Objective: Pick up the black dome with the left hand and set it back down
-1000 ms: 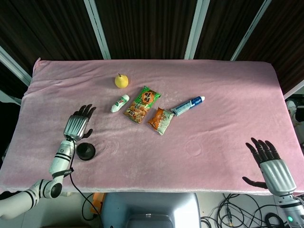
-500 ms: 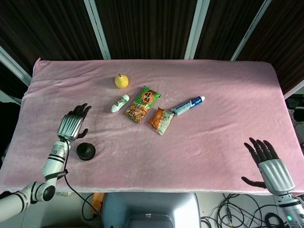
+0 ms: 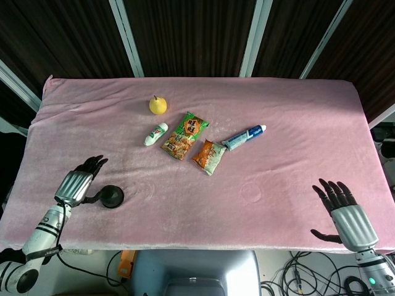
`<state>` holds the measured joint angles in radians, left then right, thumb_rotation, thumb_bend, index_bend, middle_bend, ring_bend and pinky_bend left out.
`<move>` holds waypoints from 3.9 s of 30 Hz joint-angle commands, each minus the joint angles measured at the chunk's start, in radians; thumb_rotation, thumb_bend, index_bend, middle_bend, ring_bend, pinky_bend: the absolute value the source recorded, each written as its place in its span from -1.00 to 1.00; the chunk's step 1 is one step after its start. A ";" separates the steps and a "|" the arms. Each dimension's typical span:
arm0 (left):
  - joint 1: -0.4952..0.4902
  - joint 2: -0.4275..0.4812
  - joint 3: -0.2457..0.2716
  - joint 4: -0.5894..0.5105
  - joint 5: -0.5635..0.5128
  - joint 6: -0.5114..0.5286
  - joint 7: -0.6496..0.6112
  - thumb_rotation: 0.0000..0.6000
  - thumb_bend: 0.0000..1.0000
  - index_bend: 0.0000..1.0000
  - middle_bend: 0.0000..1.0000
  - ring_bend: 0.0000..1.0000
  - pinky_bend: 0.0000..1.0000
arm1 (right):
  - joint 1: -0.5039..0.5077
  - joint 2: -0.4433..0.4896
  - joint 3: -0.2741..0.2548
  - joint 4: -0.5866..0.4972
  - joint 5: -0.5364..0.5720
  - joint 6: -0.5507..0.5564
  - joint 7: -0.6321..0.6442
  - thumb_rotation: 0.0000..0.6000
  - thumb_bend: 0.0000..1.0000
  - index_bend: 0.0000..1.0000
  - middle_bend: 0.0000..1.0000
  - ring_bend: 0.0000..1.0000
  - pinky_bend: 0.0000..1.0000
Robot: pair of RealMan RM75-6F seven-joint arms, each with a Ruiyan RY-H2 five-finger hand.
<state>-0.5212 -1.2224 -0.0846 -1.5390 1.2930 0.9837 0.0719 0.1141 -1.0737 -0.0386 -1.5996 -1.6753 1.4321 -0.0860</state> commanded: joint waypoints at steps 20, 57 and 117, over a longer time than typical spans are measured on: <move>0.012 -0.086 0.067 0.098 0.098 -0.033 -0.188 1.00 -0.39 -1.00 -1.00 -1.00 -0.61 | 0.005 0.002 -0.006 0.002 -0.011 -0.002 0.004 1.00 -1.00 -1.00 -1.00 -0.94 -0.69; 0.014 -0.248 0.075 0.316 0.107 -0.046 -0.286 1.00 -0.39 -0.31 -0.17 0.08 0.13 | 0.022 0.010 -0.017 -0.001 -0.022 -0.024 0.007 1.00 -1.00 -1.00 -1.00 -0.94 -0.69; 0.105 -0.385 -0.018 0.571 0.215 0.399 0.149 1.00 -0.30 -0.04 0.11 0.36 0.43 | 0.033 0.012 -0.024 -0.019 -0.018 -0.048 -0.022 1.00 -1.00 -1.00 -1.00 -0.94 -0.69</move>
<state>-0.4179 -1.5393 -0.0851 -1.0780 1.5166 1.3442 0.2849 0.1474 -1.0615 -0.0622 -1.6183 -1.6933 1.3844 -0.1077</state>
